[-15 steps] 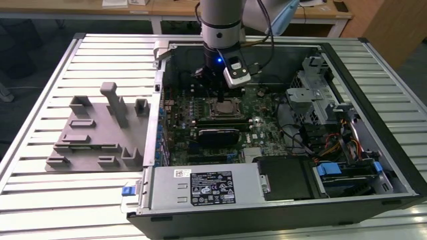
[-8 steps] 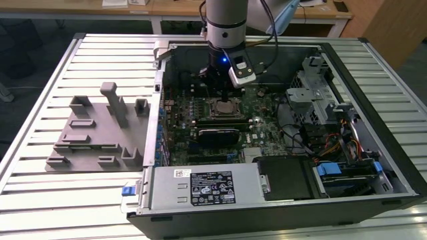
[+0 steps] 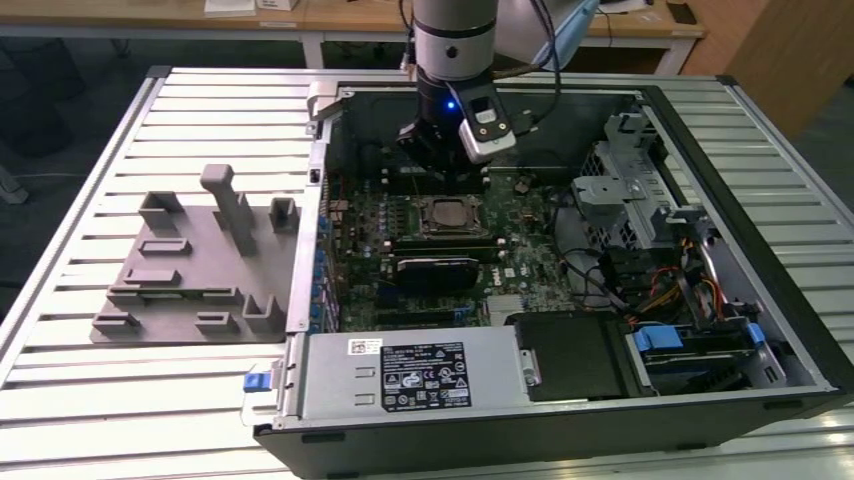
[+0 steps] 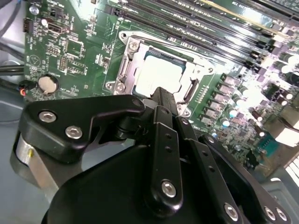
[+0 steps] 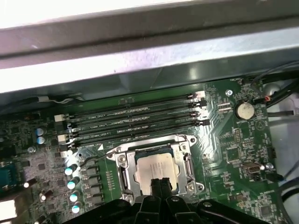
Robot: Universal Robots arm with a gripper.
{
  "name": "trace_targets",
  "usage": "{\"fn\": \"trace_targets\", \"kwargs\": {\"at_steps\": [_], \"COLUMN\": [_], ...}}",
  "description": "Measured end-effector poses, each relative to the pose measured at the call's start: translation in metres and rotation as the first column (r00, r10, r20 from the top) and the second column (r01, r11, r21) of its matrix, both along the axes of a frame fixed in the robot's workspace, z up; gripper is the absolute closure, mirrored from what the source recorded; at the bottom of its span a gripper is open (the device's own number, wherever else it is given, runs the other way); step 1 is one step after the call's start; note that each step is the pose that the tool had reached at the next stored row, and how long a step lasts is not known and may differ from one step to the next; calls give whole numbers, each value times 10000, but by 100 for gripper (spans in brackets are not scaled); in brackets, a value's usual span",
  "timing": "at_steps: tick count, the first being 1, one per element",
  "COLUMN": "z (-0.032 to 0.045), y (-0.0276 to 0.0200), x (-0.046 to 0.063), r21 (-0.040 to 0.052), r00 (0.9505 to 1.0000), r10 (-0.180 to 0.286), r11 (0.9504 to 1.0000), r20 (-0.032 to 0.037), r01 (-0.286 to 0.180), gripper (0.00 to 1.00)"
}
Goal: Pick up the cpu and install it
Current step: 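Close the cpu cover, then install the first cpu locking lever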
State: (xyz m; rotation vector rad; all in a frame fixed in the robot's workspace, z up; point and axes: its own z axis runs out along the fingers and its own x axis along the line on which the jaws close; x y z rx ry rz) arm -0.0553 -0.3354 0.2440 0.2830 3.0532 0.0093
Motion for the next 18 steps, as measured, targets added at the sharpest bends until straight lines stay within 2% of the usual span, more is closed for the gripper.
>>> {"fn": "trace_targets", "kwargs": {"at_steps": [4, 18], "z": [63, 76], "y": [0, 0], "x": [0, 0], "r21": [-1, 0], "r00": [10000, 10000], "r10": [1, 0], "r11": [10000, 10000], "r20": [4, 4], "r01": [-1, 0], "gripper": [89, 89]}}
